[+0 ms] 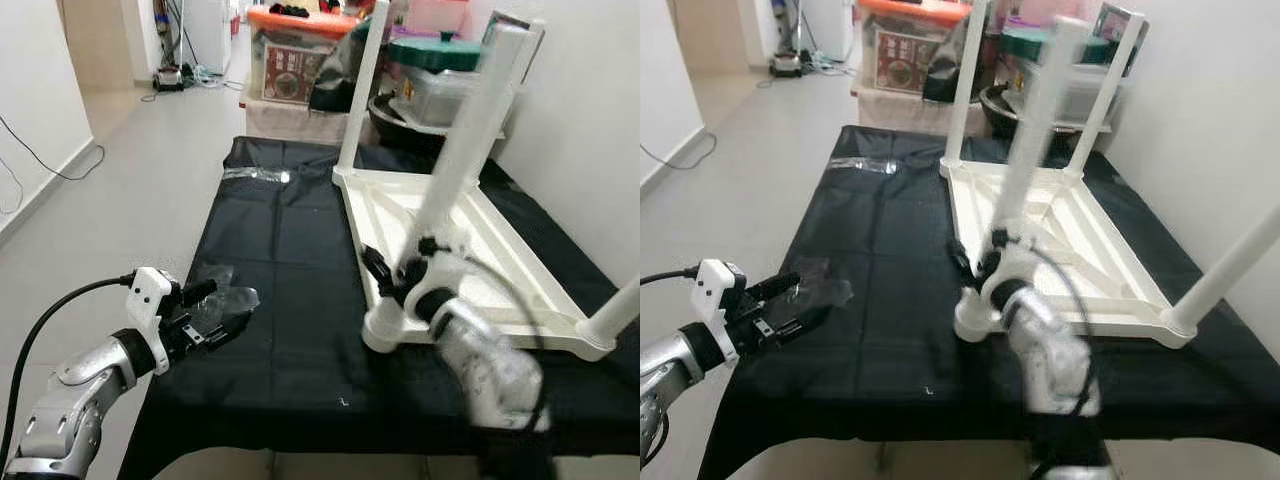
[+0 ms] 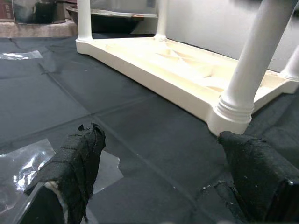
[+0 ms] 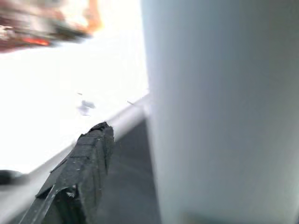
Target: Building children table
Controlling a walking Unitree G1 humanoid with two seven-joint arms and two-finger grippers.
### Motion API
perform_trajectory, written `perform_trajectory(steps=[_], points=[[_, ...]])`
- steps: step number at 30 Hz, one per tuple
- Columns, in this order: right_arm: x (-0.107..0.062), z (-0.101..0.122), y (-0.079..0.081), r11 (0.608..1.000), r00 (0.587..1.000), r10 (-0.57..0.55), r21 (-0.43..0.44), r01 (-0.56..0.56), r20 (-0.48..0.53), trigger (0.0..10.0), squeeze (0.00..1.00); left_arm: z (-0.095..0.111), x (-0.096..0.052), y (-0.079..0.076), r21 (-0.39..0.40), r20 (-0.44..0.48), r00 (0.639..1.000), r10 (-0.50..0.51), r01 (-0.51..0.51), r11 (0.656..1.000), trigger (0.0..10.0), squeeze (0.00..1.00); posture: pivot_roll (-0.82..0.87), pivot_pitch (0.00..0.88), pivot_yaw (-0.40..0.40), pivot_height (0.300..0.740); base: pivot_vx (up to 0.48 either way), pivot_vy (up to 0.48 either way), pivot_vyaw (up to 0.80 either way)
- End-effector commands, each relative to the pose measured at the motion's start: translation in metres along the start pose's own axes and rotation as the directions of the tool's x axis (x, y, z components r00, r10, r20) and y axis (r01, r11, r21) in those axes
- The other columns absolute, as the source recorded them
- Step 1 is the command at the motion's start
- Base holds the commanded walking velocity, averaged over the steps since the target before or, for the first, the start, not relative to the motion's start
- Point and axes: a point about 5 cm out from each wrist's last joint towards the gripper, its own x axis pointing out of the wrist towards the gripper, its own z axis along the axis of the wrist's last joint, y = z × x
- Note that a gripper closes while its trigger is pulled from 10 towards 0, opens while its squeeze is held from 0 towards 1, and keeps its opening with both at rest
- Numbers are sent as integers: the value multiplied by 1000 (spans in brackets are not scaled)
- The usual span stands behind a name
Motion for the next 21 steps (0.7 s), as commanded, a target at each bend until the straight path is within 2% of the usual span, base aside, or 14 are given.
perform_trajectory(steps=[1,4,9,10,11,13,14,15,16,17,18,19,20,21], points=[[4,-2,20,967,968,251,28,-251,4,10000,0,-1,3,-2,-13,-5,1000,-13,12,1000,10000,0,112,0,-143,740,0,0,0],[-2,-17,30,907,906,418,84,-413,-68,10000,0,-1,4,-2,-13,-2,1000,-11,11,1000,10000,0,130,0,-159,740,0,0,0],[-4,-42,47,856,845,516,105,-506,-140,9765,0,-1,3,-3,-11,-2,1000,-7,7,1000,10000,0,141,0,-169,740,0,0,0],[0,-48,48,872,857,490,101,-479,-162,471,0,-1,3,-3,-10,-2,1000,-6,6,1000,10000,0,140,0,-169,740,0,0,0],[0,-48,48,872,857,490,101,-479,-162,471,0,-1,3,-3,-10,-2,1000,-6,6,1000,10000,0,140,0,-169,740,0,0,0],[9,-61,39,942,916,337,84,-326,-219,0,0,-1,2,-3,-10,-2,1000,-6,6,1000,10000,0,139,0,-169,740,0,0,0],[9,-61,39,942,916,337,84,-326,-219,0,0,-1,2,-3,-10,-2,1000,-6,6,1000,10000,0,139,0,-169,740,0,0,0],[16,-71,23,993,952,115,10,-117,-285,0,0,-1,2,-3,-11,-1,1000,-6,6,1000,10000,0,134,0,-166,740,0,0,0],[16,-71,23,993,952,115,10,-117,-285,0,0,-1,2,-3,-11,-1,1000,-6,6,1000,10000,0,134,0,-166,740,0,0,0],[15,-81,-7,976,915,-218,-75,205,-340,0,0,-1,2,-3,-13,0,1000,-8,8,1000,10000,0,125,0,-163,740,0,0,0],[15,-81,-7,976,915,-218,-75,205,-340,0,0,-1,2,-3,-13,0,1000,-8,8,1000,10000,0,125,0,-163,740,0,0,0],[1,-86,-38,838,768,-541,-150,524,-343,0,0,-1,2,-3,-14,1,1000,-10,10,1000,10000,0,125,0,-163,740,0,0,0],[-19,-88,-57,671,596,-732,-196,715,-330,0,0,-2,1,-4,-15,2,1000,-12,12,1000,10000,0,124,0,-161,740,0,0,0],[-34,-89,-65,559,485,-814,-208,802,-319,0,0,-2,1,-4,-16,3,1000,-13,13,1000,10000,0,124,0,-161,740,0,0,0]])
